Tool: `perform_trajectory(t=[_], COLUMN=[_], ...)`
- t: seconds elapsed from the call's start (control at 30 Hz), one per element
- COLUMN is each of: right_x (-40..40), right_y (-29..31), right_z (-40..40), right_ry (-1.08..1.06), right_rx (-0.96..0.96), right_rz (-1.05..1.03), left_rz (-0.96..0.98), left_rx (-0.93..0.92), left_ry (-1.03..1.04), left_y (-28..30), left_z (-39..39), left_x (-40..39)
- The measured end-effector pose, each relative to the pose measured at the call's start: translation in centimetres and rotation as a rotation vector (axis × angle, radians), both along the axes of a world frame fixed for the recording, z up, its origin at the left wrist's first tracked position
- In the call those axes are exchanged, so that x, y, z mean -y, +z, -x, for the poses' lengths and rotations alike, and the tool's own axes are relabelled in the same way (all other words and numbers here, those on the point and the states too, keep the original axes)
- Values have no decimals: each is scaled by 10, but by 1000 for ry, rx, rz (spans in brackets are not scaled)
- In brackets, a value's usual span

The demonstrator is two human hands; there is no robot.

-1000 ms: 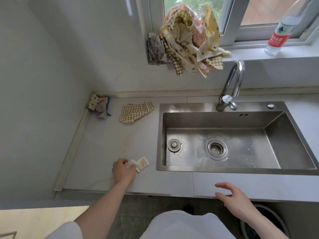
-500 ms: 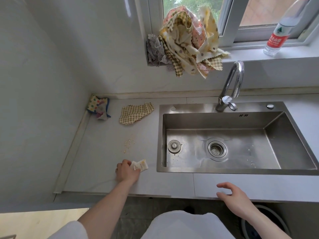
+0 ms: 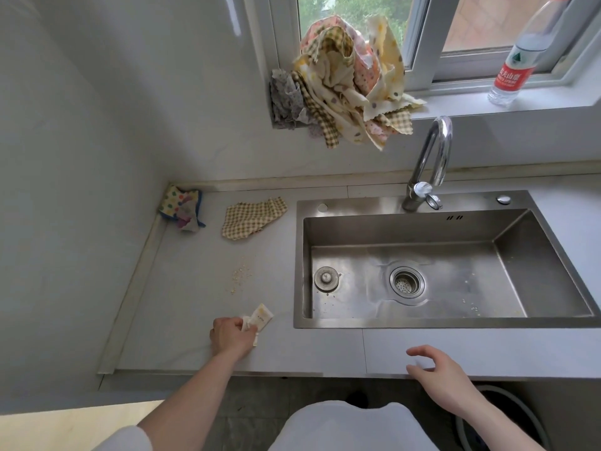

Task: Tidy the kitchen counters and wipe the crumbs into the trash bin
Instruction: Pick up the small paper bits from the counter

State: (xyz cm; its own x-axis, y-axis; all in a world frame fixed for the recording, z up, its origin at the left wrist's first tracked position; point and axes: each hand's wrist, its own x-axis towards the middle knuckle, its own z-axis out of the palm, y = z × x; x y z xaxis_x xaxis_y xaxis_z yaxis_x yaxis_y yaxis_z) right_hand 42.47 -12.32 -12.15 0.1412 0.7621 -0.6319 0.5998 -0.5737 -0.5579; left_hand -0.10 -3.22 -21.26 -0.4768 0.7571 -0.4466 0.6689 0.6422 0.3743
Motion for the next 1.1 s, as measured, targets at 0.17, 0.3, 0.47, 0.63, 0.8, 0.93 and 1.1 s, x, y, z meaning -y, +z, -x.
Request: perform_trajectory(t=[0.17,0.3,0.47,0.63,0.8,0.93,1.1], right_x=[-2,-5,-13,-12,-3,10,24], right_y=[3,3,1,3,6,6,4], right_z=[3,5,17,23,14,2,-3], right_ry=[16,46,104,133,92,42,1], right_rx=[-7,-8,-16,-26,-42,-36,-40], right_rz=[-18,-22,-15,-8,-15,-27,-23], left_rz=[-109,-165,-6,57,-2,-76,31], left_rx=[46,129,90,22,-25,-111,-155], left_ry=[-44,15,-202,-348,-385,-531,-709], left_y=[35,43,38,36,36,38,42], left_z=[-4,12,16,4,-5,-14,-16], left_x=[5,6,8,6,12,13,-3])
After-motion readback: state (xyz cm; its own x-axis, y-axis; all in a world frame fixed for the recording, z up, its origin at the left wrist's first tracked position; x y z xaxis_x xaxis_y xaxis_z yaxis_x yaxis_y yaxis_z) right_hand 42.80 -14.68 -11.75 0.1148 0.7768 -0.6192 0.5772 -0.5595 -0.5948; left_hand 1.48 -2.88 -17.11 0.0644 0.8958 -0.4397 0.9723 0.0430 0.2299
